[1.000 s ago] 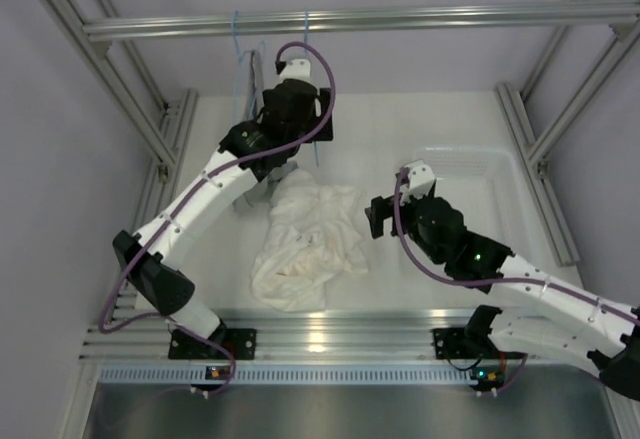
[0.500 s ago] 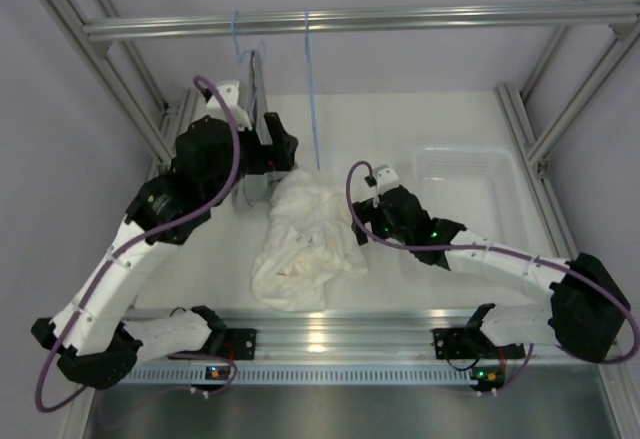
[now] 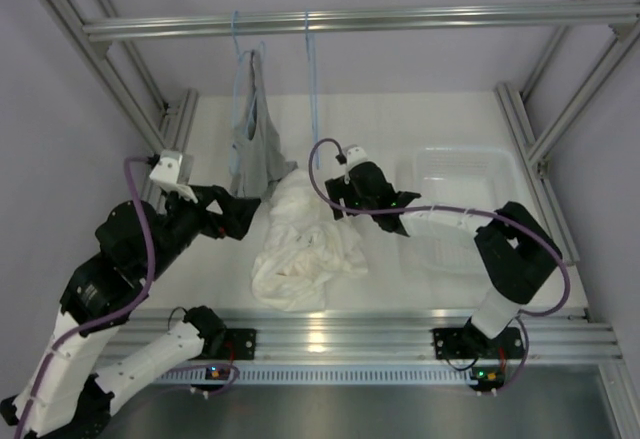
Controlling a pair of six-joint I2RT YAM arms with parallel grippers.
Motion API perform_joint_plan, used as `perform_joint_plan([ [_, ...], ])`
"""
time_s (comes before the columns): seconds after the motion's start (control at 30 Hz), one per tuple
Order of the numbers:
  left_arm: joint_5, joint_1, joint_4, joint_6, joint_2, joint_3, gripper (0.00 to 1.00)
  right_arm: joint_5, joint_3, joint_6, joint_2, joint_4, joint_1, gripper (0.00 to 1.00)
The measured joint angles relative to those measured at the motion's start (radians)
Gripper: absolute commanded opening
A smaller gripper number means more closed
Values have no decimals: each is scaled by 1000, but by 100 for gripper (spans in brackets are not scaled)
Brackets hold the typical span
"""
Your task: Remove the tank top from the hanger
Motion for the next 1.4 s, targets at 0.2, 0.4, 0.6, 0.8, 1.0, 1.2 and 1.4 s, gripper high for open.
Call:
perform_joint_plan([
  [0.2, -63, 0, -40, 37, -109, -94, 99, -57, 13, -15, 74, 41, -31, 85],
  [0.4, -92, 0, -43, 63, -146, -168, 99, -163, -205, 9, -94, 178, -31, 99],
  [0.6, -91, 0, -43, 71, -156, -237, 99, -237, -288, 39, -227, 273, -30, 99],
  [0.8, -87, 0, -39, 72, -161, -241, 99, -234, -158, 29, -98, 224, -6, 99],
  [1.0, -76, 0, -39, 75, -165, -241, 99, -133, -51, 9, 32, 119, 92, 99],
  [1.2, -69, 0, -38, 78, -192, -242, 99, 2, 37, 26, 175, 12, 203, 99],
  [1.4, -61, 0, -37, 82, -194, -242, 99, 48, 84, 62, 232, -29, 220, 28],
])
